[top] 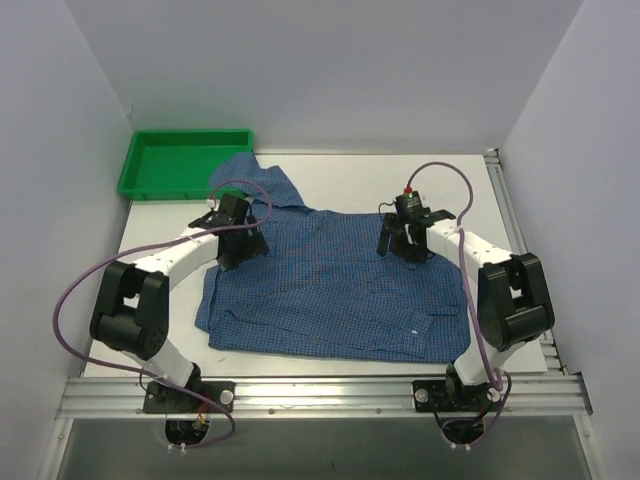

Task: Fold and stack the long sleeve shirts
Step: Fold the shirt

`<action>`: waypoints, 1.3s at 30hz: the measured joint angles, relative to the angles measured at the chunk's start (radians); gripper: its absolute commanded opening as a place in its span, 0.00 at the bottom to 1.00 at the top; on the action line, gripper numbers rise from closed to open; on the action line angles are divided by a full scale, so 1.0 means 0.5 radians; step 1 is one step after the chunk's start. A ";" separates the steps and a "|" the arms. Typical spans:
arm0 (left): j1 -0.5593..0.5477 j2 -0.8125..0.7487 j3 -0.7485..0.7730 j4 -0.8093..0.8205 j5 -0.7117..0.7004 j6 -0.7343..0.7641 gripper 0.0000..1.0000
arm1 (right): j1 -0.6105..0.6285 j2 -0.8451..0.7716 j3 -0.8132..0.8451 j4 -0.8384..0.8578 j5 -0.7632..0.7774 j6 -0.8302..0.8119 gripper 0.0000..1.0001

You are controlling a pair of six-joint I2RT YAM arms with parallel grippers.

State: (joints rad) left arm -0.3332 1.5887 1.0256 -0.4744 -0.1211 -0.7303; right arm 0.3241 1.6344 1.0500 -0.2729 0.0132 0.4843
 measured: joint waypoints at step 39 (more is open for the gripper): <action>0.307 0.679 0.769 -0.207 -0.119 0.523 0.84 | -0.613 -0.114 0.205 -0.320 -0.250 -0.089 0.63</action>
State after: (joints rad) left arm -0.1799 1.9282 1.4101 -0.5777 -0.1806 -0.4686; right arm 0.0174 1.5772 1.1526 -0.4332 -0.1120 0.4397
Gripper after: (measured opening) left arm 0.864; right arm 0.634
